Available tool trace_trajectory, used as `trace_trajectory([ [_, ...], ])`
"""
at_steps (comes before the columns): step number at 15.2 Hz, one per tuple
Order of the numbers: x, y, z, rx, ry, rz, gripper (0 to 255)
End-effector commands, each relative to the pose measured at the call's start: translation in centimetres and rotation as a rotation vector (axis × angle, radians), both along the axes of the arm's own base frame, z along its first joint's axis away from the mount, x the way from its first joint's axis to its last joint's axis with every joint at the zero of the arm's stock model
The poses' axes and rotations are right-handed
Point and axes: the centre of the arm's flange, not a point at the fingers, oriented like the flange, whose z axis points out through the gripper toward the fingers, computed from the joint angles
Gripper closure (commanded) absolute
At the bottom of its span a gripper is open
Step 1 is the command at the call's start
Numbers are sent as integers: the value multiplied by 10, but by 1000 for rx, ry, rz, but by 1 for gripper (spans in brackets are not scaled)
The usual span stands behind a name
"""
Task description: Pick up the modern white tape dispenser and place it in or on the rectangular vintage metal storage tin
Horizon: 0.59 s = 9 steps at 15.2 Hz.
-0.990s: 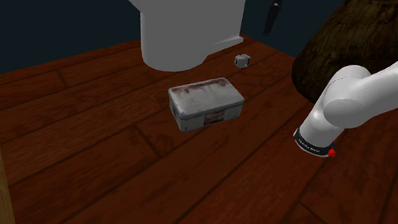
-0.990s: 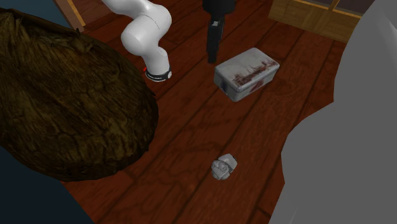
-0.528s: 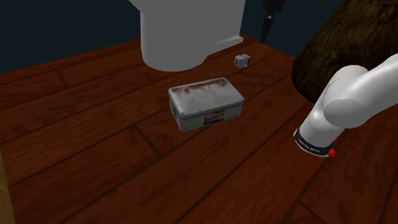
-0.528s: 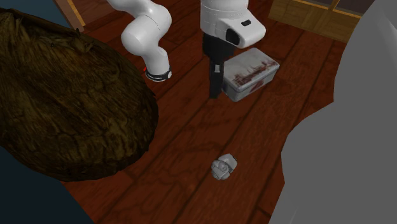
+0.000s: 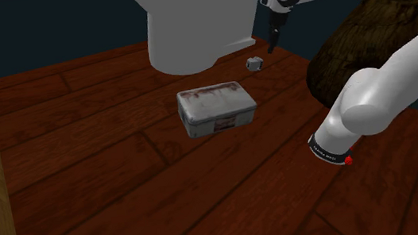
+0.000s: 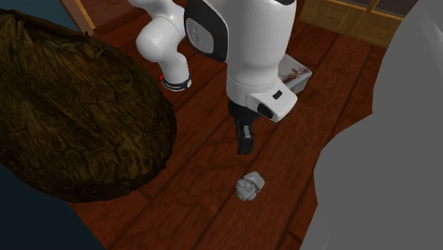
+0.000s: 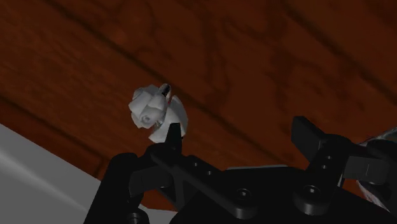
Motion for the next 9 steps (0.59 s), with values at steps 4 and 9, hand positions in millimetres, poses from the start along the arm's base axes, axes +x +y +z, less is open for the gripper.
trace_trajectory([
  [4, 23, -42, -43, 6, 11, 78, 0],
  [9, 52, -82, -88, 14, 23, 152, 0],
])
